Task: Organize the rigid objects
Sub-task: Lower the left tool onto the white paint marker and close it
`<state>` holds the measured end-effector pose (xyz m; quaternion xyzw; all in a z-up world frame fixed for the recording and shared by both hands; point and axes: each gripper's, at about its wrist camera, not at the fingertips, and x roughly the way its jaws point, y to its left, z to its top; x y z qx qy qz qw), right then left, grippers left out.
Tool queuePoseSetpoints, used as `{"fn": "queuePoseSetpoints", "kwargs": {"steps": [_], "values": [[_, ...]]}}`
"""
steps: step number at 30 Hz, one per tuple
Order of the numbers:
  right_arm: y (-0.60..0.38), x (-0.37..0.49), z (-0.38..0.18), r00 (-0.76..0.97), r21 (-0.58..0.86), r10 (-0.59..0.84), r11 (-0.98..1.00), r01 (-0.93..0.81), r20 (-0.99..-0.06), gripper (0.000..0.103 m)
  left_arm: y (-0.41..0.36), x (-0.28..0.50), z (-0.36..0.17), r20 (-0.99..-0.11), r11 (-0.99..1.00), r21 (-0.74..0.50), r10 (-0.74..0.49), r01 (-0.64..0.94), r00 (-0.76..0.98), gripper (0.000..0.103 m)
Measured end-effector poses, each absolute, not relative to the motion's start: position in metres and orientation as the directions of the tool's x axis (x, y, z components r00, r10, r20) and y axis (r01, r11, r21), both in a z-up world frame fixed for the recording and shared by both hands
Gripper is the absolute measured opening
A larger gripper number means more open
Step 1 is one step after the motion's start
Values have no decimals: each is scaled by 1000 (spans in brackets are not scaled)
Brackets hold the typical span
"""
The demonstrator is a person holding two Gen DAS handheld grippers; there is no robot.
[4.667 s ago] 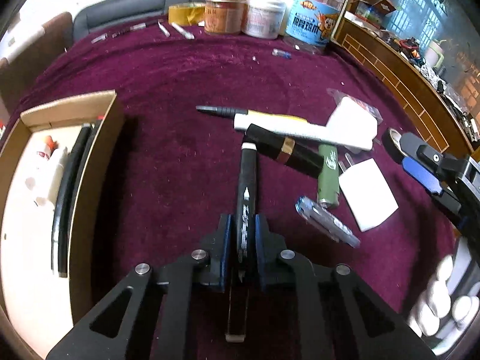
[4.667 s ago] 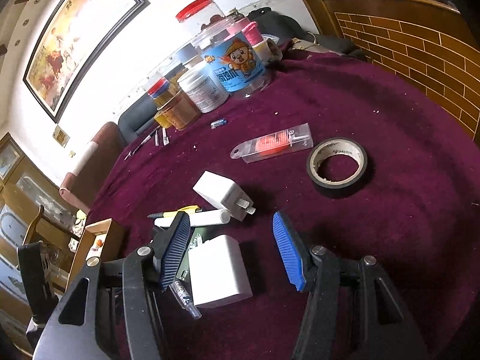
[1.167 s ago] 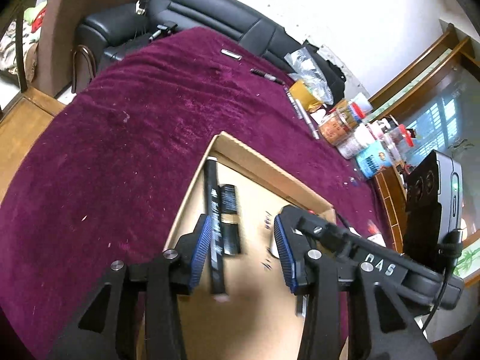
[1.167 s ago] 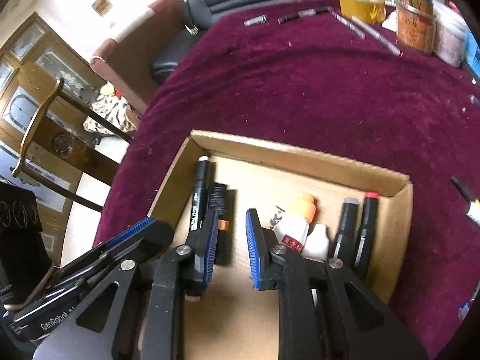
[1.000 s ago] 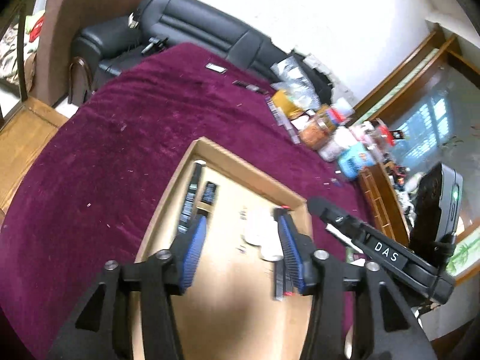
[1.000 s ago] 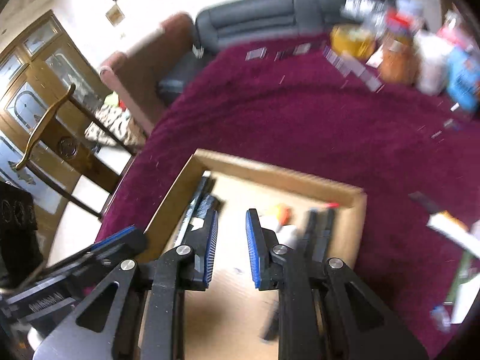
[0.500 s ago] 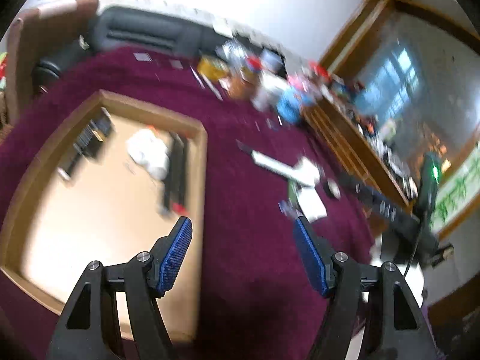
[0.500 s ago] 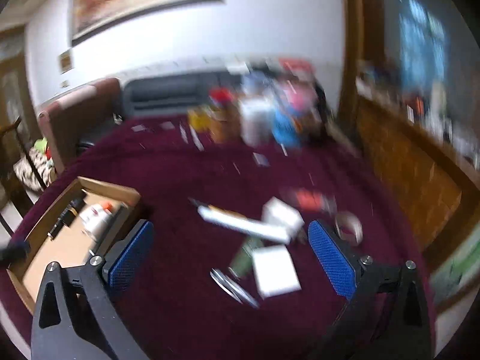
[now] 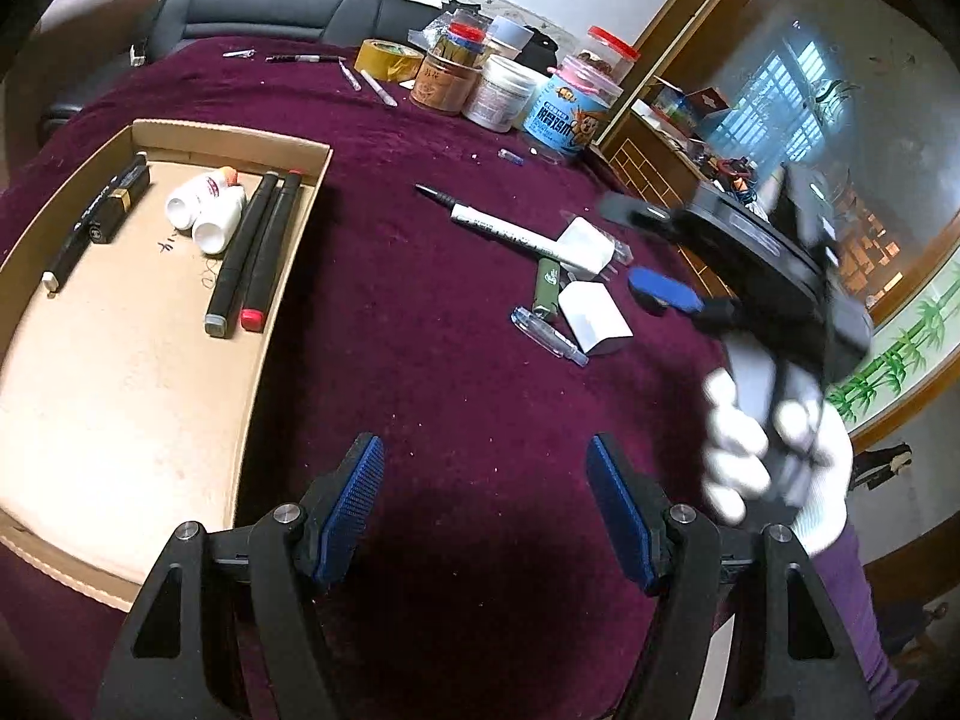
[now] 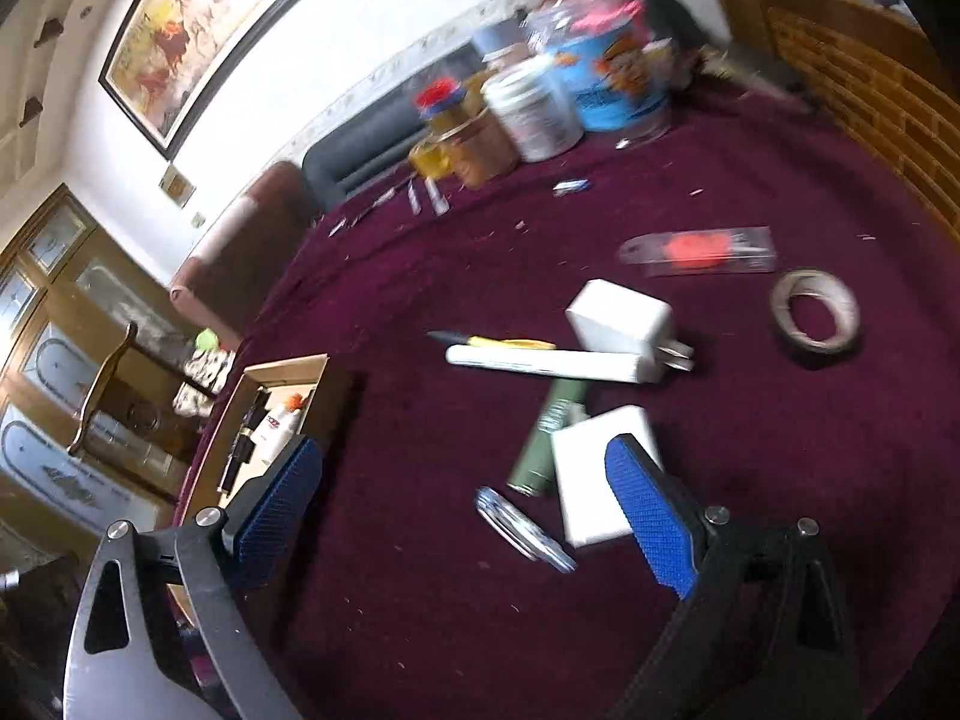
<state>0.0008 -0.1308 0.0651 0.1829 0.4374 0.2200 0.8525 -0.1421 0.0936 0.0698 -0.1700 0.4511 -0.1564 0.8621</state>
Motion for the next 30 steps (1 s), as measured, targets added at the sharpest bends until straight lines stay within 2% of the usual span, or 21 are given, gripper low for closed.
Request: {"fn": "queuePoseSetpoints", "kwargs": {"steps": [2, 7, 12, 16, 20, 23, 27, 30], "values": [[-116, 17, 67, 524, 436, 482, 873, -219, -703, 85, 92, -144, 68, -727, 896, -428, -421, 121, 543, 64], [-81, 51, 66, 484, 280, 384, 920, -275, -786, 84, 90, -140, 64, -730, 892, -431, -432, 135, 529, 64], [-64, 86, 39, 373, 268, 354, 927, -262, -858, 84, 97, -136, 59, -725, 881, -456, -450, 127, 521, 64], [-48, 88, 17, 181, 356, 412, 893, -275, -893, 84, 106, -133, 56, -720, 874, -473, -459, 116, 520, 64], [-41, 56, 22, 28, 590, 628, 744, -313, -777, 84, 112, -127, 51, -722, 865, -493, -469, 97, 509, 64], [-57, 35, 38, 125, 583, 650, 738, -341, -750, 84, 109, -125, 48, -730, 866, -489, -471, 104, 496, 64], [-108, 10, 63, 440, 479, 566, 824, -302, -697, 84, 96, -122, 53, -744, 883, -445, -456, 146, 489, 64], [-159, 0, 60, 578, 516, 533, 830, -213, -618, 84, 73, -113, 66, -766, 919, -319, -393, 230, 509, 64]]}}
